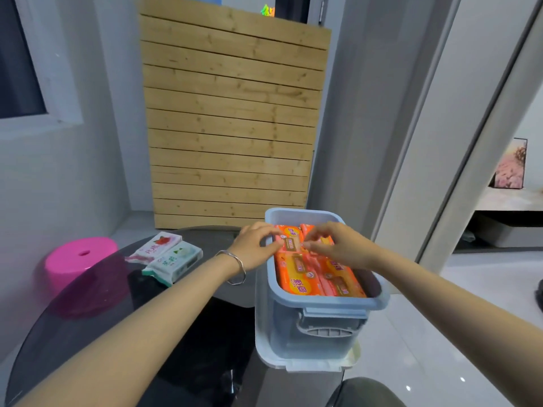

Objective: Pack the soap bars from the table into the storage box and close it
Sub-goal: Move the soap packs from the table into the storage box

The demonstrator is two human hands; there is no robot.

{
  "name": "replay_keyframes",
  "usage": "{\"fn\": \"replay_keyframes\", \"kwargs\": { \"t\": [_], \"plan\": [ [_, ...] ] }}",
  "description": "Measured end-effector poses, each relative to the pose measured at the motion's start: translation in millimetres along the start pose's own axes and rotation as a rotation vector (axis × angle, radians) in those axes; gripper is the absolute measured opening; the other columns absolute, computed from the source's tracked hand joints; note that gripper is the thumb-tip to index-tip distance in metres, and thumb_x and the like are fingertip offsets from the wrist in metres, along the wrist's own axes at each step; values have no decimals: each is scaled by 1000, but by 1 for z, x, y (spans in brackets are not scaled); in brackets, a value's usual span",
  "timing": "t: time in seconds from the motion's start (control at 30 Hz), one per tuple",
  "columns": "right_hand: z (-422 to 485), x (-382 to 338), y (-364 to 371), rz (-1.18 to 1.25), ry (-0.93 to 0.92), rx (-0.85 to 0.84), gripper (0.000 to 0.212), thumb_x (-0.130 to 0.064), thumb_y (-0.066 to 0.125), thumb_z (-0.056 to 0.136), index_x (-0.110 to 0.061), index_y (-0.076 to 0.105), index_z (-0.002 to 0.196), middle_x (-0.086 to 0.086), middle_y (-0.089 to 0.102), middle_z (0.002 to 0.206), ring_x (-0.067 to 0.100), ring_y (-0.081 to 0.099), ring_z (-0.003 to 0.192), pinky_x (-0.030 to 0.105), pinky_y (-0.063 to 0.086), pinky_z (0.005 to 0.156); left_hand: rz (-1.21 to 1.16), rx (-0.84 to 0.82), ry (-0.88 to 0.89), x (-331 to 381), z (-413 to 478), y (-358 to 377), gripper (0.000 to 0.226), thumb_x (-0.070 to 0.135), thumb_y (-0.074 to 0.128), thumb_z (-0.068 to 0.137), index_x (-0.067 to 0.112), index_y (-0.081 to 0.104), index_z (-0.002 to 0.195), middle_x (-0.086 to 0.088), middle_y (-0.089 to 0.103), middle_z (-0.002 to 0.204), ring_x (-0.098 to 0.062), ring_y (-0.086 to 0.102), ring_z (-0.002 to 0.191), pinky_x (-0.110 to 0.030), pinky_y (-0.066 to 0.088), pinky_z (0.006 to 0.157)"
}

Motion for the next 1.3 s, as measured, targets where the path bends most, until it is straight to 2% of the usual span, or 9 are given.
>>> {"fn": "replay_keyframes", "kwargs": {
  "t": [0.17, 0.37, 0.43, 0.5, 0.57, 0.7, 1.03, 1.23, 1.3],
  "plan": [
    [29, -75, 29, 366, -62, 8, 22, -28, 56, 93, -11, 70, 90, -4, 61, 81, 6, 51, 74, 19, 40, 73, -95, 148, -144, -62, -17, -43, 39, 34, 55, 88, 16, 58, 123, -8, 55, 132, -27, 44, 129, -35, 32, 109],
    [86, -124, 110, 635, 220, -11, 18, -29, 58, 91, -13, 60, 81, 2, 50, 72, 11, 42, 63, 6, 32, 45, -236, 324, -438, -170, -55, -97, 41, 27, 54, 90, 6, 52, 125, -7, 56, 126, -24, 49, 124, -31, 35, 101],
    [99, -128, 144, 666, 357, -103, 28, -33, 58, 91, -9, 65, 105, 7, 61, 94, 17, 56, 86, 12, 43, 70, -224, 326, -525, -198, -64, -105, 32, 27, 54, 90, 8, 55, 115, -11, 53, 123, -26, 49, 118, -34, 36, 99],
    [111, -127, 177, 690, 492, -158, 57, -36, 57, 91, -1, 48, 135, 14, 55, 132, 27, 53, 120, 29, 42, 95, -192, 308, -597, -226, -65, -111, 42, 28, 54, 90, 5, 49, 124, -19, 48, 134, -30, 48, 123, -37, 37, 104],
    [115, -120, 204, 733, 590, -197, 63, -36, 55, 92, 1, 38, 141, 15, 46, 142, 29, 46, 129, 33, 38, 101, -210, 267, -618, -242, -59, -108, 61, 29, 54, 89, 2, 33, 140, -19, 38, 147, -33, 45, 129, -42, 36, 109],
    [132, -112, 250, 643, 658, -219, 69, -50, 54, 87, -6, 44, 140, 13, 46, 144, 30, 43, 132, 35, 37, 108, 13, 200, -666, -267, -40, -104, 62, 38, 43, 92, 12, 25, 146, -15, 39, 147, -33, 36, 135, -38, 27, 111],
    [159, -114, 275, 615, 656, -7, 47, -43, 51, 88, -20, 57, 129, 2, 35, 142, 24, 30, 131, 32, 28, 110, -149, 227, -665, -307, -14, -92, 49, 55, 55, 69, 12, 58, 93, -7, 71, 91, -30, 66, 94, -37, 52, 80],
    [152, -109, 290, 949, 757, 180, 8, -31, 57, 82, -33, 64, 86, 3, 65, 112, 27, 62, 108, 44, 54, 91, -353, 385, -588, -287, -39, -78, 16, 16, 58, 87, 12, 48, 99, -9, 62, 111, -18, 54, 91, -26, 37, 77],
    [146, -111, 284, 1116, 760, 179, 8, -23, 58, 88, -30, 62, 92, 6, 70, 104, 27, 70, 92, 45, 58, 83, -411, 432, -577, -283, -42, -75, 18, 14, 56, 88, 8, 52, 105, -13, 63, 115, -18, 54, 91, -26, 37, 77]
  ]
}}
Point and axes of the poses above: each hand's wrist, its own z-axis towards the middle knuckle, its own y-axis out of the palm, x = y × z, the point moved 6 cm from there along z, towards the middle knuckle
